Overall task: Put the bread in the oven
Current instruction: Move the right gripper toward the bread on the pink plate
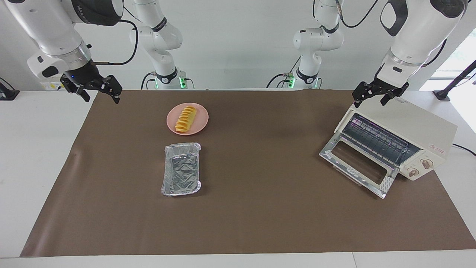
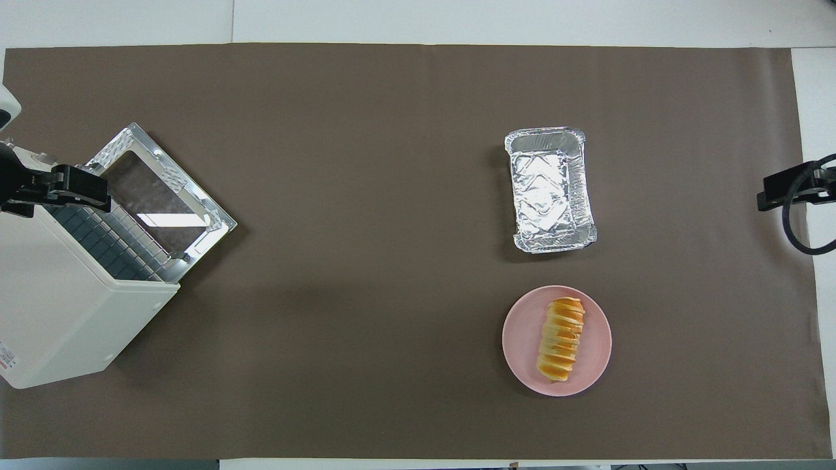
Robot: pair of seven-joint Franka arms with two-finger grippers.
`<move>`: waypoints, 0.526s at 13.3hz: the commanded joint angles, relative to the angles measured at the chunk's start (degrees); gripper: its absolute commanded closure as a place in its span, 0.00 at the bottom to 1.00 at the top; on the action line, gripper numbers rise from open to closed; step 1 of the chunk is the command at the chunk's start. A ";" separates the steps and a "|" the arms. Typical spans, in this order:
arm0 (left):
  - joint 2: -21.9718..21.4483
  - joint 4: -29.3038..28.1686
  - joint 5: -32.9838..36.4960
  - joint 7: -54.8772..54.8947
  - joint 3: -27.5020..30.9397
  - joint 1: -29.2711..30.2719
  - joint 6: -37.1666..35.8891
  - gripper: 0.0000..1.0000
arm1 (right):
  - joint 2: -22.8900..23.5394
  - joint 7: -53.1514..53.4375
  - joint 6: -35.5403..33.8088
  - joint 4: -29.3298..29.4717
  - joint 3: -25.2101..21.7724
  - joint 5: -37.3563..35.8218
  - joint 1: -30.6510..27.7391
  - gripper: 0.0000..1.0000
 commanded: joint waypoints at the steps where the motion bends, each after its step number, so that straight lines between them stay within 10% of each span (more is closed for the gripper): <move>1: -1.48 -1.57 -0.98 0.03 0.07 0.34 0.45 0.00 | 0.01 2.31 -1.30 0.26 0.40 0.50 -0.15 0.00; 7: -1.48 -1.57 -0.97 0.03 0.07 0.34 0.45 0.00 | -1.05 3.05 -1.04 -1.68 0.67 1.48 1.52 0.00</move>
